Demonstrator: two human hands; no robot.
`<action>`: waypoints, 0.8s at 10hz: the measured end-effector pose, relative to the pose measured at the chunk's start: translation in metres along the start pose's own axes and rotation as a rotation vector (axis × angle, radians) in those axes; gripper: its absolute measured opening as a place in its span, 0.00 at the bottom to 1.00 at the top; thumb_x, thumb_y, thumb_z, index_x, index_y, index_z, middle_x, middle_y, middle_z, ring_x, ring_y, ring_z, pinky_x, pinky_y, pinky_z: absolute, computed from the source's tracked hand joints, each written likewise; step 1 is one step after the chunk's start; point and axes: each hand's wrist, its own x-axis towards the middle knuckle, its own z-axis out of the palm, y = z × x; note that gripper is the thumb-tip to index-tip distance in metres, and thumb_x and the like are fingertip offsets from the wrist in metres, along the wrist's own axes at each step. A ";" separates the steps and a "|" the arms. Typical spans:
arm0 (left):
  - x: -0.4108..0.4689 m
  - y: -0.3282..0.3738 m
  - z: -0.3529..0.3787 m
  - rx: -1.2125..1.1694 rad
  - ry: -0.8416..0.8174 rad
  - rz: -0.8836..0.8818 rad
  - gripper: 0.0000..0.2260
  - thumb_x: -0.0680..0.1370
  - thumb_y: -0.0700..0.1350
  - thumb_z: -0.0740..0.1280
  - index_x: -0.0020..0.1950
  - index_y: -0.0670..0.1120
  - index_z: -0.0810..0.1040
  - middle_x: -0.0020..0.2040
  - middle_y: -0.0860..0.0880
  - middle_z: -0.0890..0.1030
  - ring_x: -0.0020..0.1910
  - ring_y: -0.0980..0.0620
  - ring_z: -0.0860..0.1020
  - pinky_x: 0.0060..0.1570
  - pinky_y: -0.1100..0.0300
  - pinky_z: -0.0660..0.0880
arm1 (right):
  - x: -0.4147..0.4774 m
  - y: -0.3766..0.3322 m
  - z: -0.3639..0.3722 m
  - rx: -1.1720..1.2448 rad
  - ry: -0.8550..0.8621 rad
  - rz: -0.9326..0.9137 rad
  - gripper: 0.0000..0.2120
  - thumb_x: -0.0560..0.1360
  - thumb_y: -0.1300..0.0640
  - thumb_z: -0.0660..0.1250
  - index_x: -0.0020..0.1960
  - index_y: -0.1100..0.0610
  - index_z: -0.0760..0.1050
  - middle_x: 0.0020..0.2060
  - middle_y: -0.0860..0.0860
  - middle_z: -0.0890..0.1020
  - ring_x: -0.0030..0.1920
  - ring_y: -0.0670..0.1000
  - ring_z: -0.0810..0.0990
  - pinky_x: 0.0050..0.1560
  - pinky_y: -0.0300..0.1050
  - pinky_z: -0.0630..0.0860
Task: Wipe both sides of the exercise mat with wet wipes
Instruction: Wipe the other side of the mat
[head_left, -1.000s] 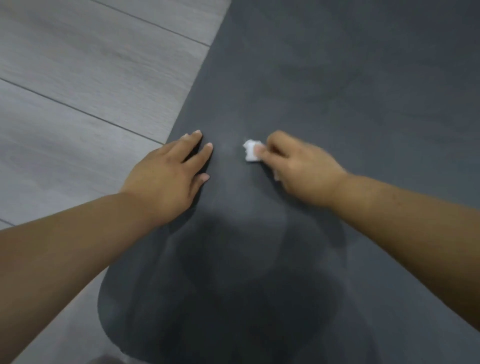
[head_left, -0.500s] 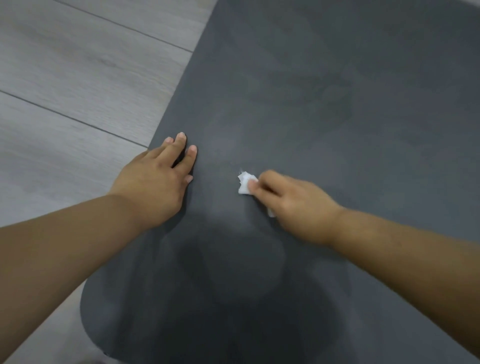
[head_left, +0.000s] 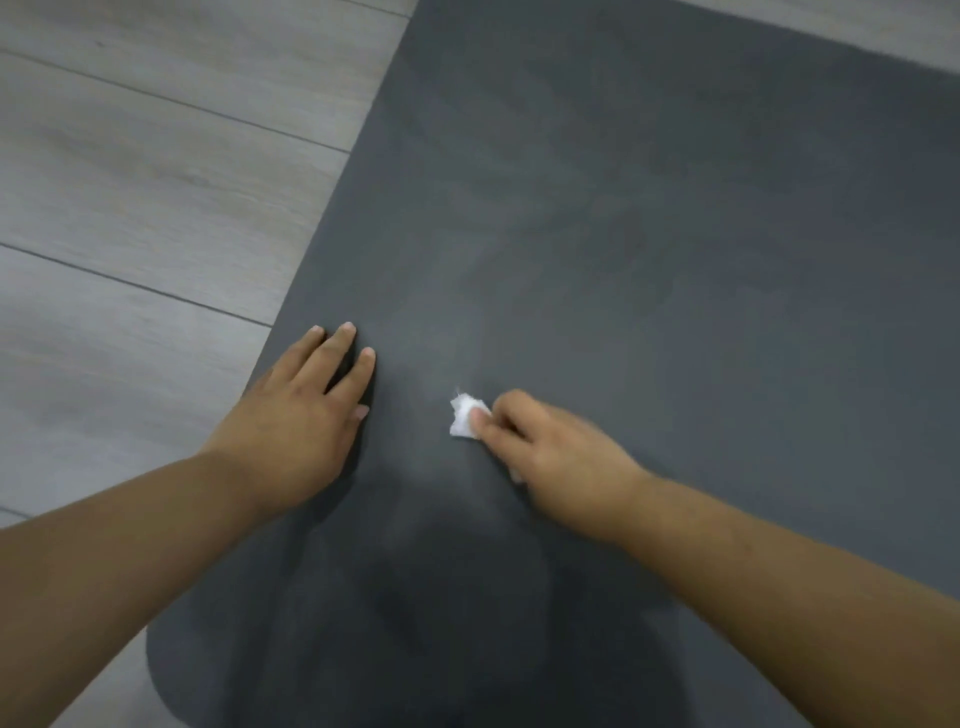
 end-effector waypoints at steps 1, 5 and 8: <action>-0.017 0.005 -0.001 0.041 -0.008 0.129 0.24 0.77 0.49 0.53 0.65 0.37 0.75 0.67 0.35 0.71 0.64 0.33 0.70 0.54 0.38 0.75 | 0.005 0.061 -0.011 0.020 0.117 0.326 0.16 0.79 0.47 0.49 0.53 0.54 0.71 0.45 0.52 0.75 0.40 0.52 0.68 0.40 0.47 0.63; -0.044 0.009 -0.002 0.068 -0.080 0.266 0.24 0.77 0.50 0.53 0.66 0.37 0.73 0.67 0.35 0.71 0.64 0.32 0.71 0.56 0.37 0.73 | -0.042 -0.095 0.019 0.334 -0.153 -0.043 0.10 0.82 0.54 0.51 0.49 0.57 0.68 0.43 0.58 0.76 0.43 0.60 0.75 0.44 0.51 0.69; -0.057 -0.004 -0.007 0.033 -0.141 0.236 0.26 0.77 0.52 0.53 0.67 0.36 0.72 0.68 0.36 0.69 0.65 0.34 0.71 0.59 0.39 0.72 | -0.019 0.010 -0.011 -0.101 0.015 0.692 0.17 0.77 0.65 0.55 0.66 0.63 0.65 0.59 0.62 0.69 0.50 0.61 0.74 0.42 0.48 0.67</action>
